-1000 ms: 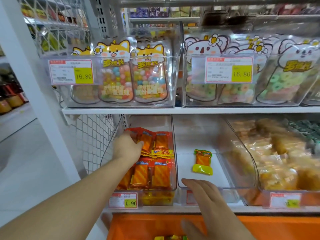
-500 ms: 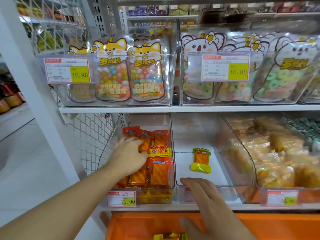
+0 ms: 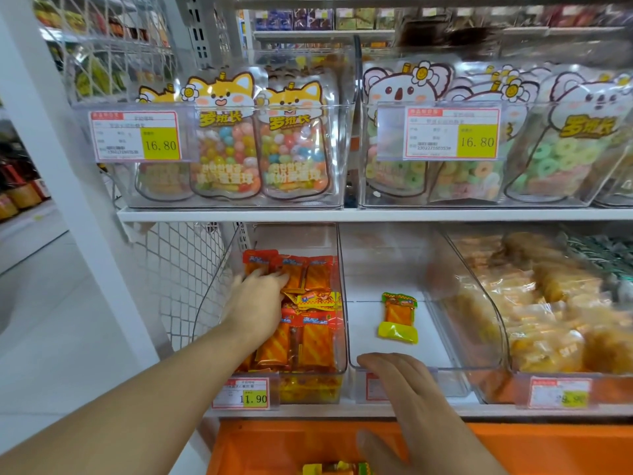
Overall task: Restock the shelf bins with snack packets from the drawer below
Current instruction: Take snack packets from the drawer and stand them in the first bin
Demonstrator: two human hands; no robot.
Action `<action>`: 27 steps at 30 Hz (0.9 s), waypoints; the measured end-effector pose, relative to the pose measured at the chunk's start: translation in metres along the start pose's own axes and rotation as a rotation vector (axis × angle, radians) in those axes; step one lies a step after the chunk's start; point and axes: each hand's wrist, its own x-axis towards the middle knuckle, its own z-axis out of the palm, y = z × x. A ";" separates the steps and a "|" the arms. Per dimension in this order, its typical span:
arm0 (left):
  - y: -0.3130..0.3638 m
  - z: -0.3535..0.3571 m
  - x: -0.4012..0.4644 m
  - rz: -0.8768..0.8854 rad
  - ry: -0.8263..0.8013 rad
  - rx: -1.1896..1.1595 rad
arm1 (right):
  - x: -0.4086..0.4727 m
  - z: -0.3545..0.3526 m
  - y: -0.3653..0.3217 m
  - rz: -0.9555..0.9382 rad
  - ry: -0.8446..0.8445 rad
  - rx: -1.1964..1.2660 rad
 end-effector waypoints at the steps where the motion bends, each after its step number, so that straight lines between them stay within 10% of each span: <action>1: 0.000 0.001 0.001 0.008 -0.001 0.001 | 0.000 0.000 0.000 -0.002 0.001 -0.003; 27: 0.000 -0.017 -0.011 0.000 -0.236 -0.044 | -0.005 -0.004 -0.005 -0.003 -0.016 0.036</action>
